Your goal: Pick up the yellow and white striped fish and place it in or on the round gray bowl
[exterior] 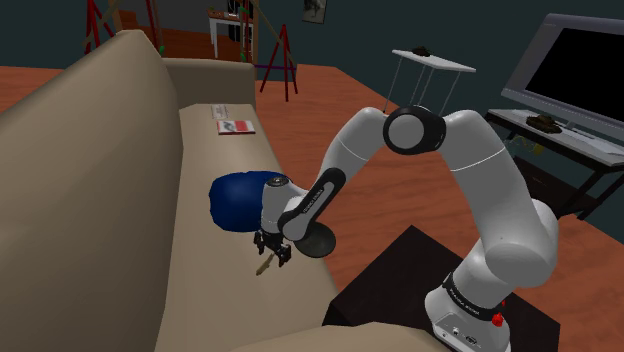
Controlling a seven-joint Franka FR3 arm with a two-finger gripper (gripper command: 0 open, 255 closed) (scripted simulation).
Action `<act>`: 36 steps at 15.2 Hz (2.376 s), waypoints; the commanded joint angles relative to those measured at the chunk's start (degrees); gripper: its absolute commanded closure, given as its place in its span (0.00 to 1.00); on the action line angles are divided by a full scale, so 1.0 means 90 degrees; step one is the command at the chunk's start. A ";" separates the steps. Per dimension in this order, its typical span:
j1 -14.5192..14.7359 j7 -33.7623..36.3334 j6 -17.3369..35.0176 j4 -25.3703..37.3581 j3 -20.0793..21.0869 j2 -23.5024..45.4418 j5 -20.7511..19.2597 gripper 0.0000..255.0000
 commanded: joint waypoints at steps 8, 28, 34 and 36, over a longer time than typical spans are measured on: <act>0.0019 0.0018 0.0002 0.0000 0.0000 0.0000 0.0000 1.00; -0.0460 -0.0165 -0.0728 -0.0668 0.0568 -0.1349 0.0386 1.00; -0.0625 -0.0256 -0.1023 -0.0804 0.0779 -0.1778 0.0570 1.00; -0.0920 -0.0497 -0.0875 -0.1142 0.0784 -0.1956 0.0590 1.00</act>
